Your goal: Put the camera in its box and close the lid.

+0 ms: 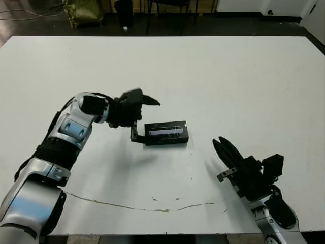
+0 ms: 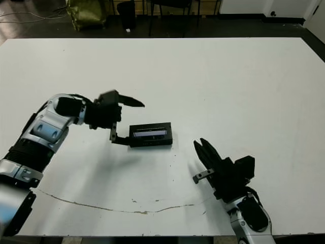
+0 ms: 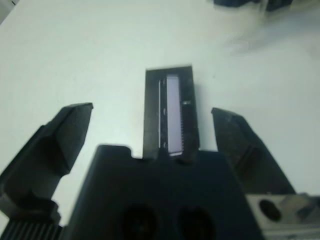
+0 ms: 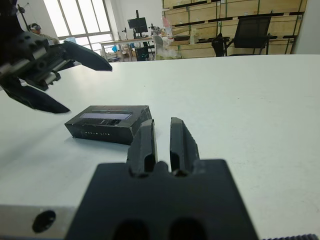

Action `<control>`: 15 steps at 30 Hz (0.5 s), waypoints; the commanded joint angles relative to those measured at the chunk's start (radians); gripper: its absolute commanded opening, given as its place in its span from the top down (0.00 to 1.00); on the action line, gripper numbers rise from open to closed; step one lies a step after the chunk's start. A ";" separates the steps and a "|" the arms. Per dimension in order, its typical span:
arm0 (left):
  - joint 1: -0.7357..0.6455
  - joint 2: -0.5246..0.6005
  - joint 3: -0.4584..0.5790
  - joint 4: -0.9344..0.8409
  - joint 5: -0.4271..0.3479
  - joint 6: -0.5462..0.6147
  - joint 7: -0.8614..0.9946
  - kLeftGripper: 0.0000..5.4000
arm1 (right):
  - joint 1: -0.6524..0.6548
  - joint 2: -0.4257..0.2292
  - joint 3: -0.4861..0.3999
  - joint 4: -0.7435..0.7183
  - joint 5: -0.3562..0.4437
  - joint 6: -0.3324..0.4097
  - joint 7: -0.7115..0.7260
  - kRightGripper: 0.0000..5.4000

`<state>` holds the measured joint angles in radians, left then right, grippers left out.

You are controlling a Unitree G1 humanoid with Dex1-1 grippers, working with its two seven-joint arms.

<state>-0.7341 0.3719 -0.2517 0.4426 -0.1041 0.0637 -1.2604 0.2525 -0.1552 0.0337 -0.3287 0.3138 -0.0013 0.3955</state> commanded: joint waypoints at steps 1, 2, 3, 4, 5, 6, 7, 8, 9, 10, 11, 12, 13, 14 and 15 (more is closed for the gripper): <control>0.000 0.040 0.025 -0.025 -0.036 0.017 -0.039 0.00 | 0.009 -0.008 -0.001 0.007 -0.013 0.012 -0.008 1.00; -0.001 0.043 0.031 -0.025 -0.050 0.007 -0.055 0.00 | 0.010 -0.009 -0.001 0.004 -0.015 0.013 -0.010 1.00; -0.003 0.048 0.038 -0.025 -0.066 0.010 -0.071 0.00 | 0.012 -0.008 -0.001 0.001 -0.015 0.016 -0.012 1.00; -0.004 0.053 0.046 -0.027 -0.083 0.013 -0.088 0.00 | 0.013 -0.006 -0.001 -0.004 -0.009 0.024 -0.014 1.00; -0.005 0.057 0.054 -0.030 -0.098 0.015 -0.100 0.00 | 0.015 -0.005 -0.001 -0.008 -0.003 0.030 -0.015 1.00; -0.003 0.061 0.062 -0.036 -0.110 0.019 -0.107 0.00 | 0.015 -0.006 0.000 -0.011 -0.005 0.030 -0.016 1.00; 0.002 0.064 0.073 -0.045 -0.122 0.029 -0.103 0.00 | 0.016 -0.006 0.001 -0.013 -0.008 0.031 -0.018 1.00; 0.009 0.065 0.084 -0.056 -0.133 0.055 -0.089 0.00 | 0.015 -0.008 0.002 -0.015 -0.011 0.032 -0.019 1.00; 0.024 0.059 0.103 -0.078 -0.144 0.098 -0.044 0.00 | 0.016 -0.008 0.002 -0.020 -0.011 0.040 -0.022 1.00; 0.054 0.037 0.132 -0.118 -0.151 0.146 0.047 0.00 | 0.016 -0.009 0.002 -0.021 -0.011 0.043 -0.024 1.00; 0.091 0.001 0.166 -0.152 -0.156 0.173 0.156 0.02 | 0.015 -0.008 0.003 -0.020 -0.015 0.041 -0.025 1.00; 0.141 -0.048 0.196 -0.200 -0.138 0.176 0.296 0.05 | 0.013 -0.007 0.003 -0.013 -0.015 0.032 -0.020 1.00; 0.180 -0.087 0.214 -0.236 -0.122 0.166 0.403 0.08 | 0.011 -0.007 0.002 -0.004 -0.013 0.019 -0.012 1.00; 0.216 -0.124 0.222 -0.276 -0.098 0.156 0.503 0.12 | 0.008 -0.005 0.001 0.008 -0.011 0.003 -0.004 1.00; 0.253 -0.163 0.222 -0.318 -0.069 0.145 0.597 0.17 | 0.007 -0.003 0.000 0.015 -0.010 -0.005 0.000 1.00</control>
<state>-0.5923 0.2819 -0.0513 0.1964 -0.2320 0.2013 -0.8593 0.2498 -0.1544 0.0347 -0.3448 0.3093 0.0094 0.3874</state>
